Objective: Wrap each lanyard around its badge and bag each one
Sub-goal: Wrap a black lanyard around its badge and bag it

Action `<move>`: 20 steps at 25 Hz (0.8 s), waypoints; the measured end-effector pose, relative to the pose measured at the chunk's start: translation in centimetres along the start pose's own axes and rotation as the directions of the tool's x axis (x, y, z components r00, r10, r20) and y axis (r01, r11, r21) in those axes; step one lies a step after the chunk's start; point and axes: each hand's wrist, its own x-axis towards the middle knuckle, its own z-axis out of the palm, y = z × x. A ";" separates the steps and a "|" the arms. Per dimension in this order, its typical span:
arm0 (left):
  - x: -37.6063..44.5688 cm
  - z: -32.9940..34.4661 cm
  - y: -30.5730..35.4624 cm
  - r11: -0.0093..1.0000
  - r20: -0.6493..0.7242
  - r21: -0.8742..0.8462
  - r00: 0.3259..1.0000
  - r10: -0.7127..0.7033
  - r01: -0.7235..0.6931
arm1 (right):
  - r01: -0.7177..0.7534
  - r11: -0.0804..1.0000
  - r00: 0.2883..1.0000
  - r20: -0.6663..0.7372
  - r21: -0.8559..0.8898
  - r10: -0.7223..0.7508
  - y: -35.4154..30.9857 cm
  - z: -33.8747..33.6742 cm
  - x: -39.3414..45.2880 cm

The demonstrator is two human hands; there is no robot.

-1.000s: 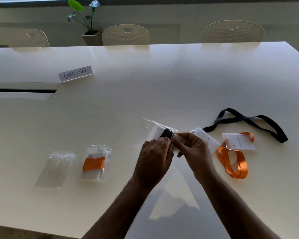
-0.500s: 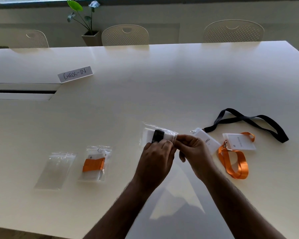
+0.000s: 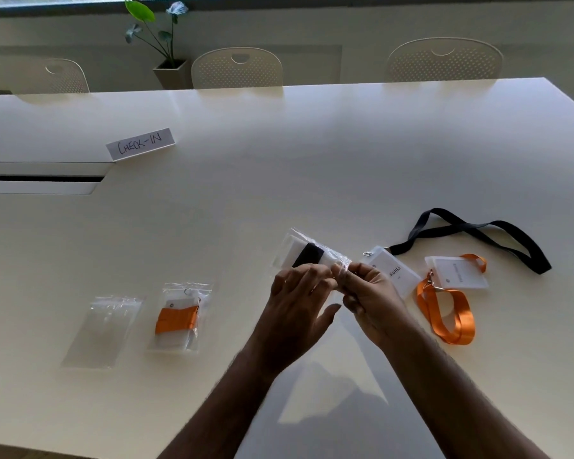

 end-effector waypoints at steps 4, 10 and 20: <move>-0.4 -0.1 -0.9 0.994 0.035 0.055 0.995 0.090 -0.092 | -0.103 0.981 0.995 0.022 0.165 0.101 -0.5 0.3 -0.1; -0.1 -0.4 -1.8 0.995 -0.179 0.034 0.979 0.102 -0.097 | -0.173 0.970 0.983 0.087 0.168 0.160 -0.3 0.9 -0.2; 0.5 -2.4 -2.0 0.837 -0.164 -0.431 0.883 -0.441 0.338 | 0.203 0.886 0.977 0.034 -0.417 -0.208 -2.5 0.7 -0.9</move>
